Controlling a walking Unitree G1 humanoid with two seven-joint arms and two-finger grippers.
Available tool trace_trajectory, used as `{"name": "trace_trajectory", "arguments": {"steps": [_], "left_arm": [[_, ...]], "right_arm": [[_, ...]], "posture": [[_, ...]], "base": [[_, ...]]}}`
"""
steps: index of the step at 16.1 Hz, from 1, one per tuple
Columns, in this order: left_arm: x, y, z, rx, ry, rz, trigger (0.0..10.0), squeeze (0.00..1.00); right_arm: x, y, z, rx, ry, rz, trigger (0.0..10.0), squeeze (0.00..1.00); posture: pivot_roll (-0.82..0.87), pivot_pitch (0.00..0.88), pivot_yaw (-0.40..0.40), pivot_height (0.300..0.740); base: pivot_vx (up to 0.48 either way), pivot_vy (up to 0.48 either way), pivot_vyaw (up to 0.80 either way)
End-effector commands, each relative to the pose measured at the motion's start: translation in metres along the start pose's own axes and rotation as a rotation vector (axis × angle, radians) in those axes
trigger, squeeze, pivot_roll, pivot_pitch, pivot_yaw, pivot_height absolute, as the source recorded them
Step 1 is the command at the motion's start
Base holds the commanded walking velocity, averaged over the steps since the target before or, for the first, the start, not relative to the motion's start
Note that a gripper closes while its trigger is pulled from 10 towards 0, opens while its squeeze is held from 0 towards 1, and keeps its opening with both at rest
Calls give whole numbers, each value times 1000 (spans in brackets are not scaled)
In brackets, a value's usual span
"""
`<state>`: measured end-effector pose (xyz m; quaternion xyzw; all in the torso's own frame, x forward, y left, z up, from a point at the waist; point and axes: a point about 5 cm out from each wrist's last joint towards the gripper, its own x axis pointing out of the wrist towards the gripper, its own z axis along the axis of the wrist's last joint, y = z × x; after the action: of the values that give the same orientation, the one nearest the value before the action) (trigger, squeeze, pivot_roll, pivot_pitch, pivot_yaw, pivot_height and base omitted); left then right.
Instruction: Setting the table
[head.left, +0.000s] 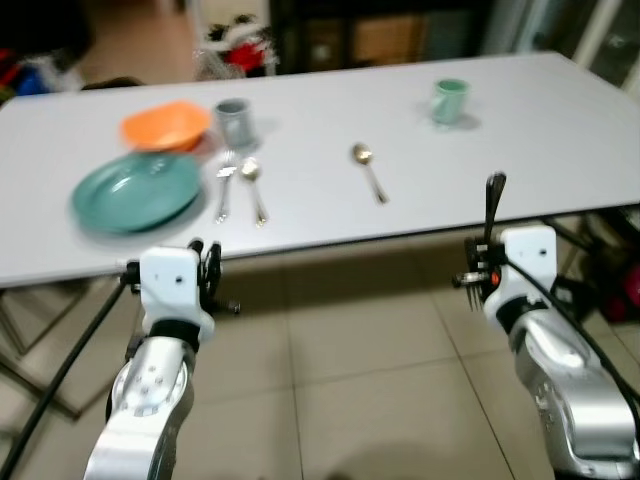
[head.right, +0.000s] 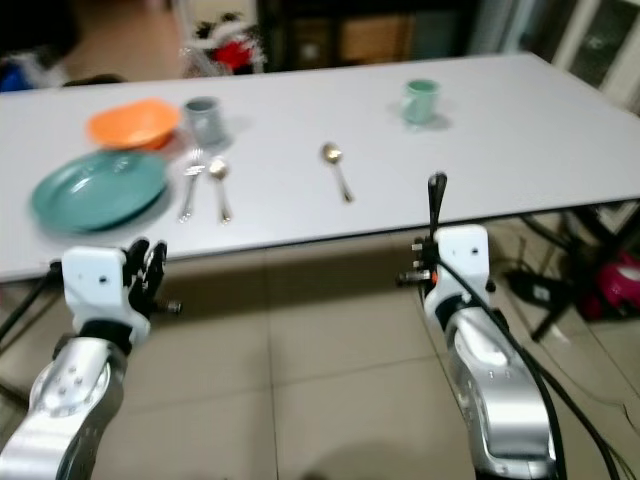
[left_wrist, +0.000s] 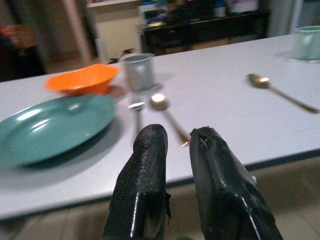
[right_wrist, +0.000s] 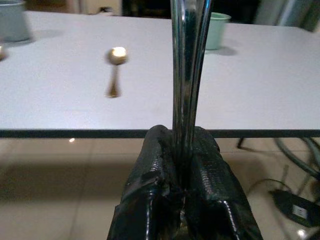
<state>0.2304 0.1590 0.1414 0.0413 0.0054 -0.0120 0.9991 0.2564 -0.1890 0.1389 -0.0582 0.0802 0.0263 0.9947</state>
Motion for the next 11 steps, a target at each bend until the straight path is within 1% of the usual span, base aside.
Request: {"name": "trace_trajectory", "arguments": {"steps": [1,3,9,11], "left_arm": [[2,-5,2,-2,-14,-26,10000,0],[4,-7,3,-4,-19,-34,10000,0],[6,-7,3,1,-28,-43,10000,0],[6,-7,3,4,-29,-45,10000,0]], "right_arm": [[-3,-8,3,-6,-16,-33,10000,0],[-3,-10,3,-6,-16,-43,10000,0],[-2,-10,4,1,-22,-51,10000,0],[-3,-8,5,0,-31,-40,10000,0]], "posture": [[-128,21,64,740],[-134,16,67,740],[-132,14,72,740],[-129,15,72,740]], "base": [[398,0,0],[403,0,0],[407,0,-742],[407,0,0]]}}
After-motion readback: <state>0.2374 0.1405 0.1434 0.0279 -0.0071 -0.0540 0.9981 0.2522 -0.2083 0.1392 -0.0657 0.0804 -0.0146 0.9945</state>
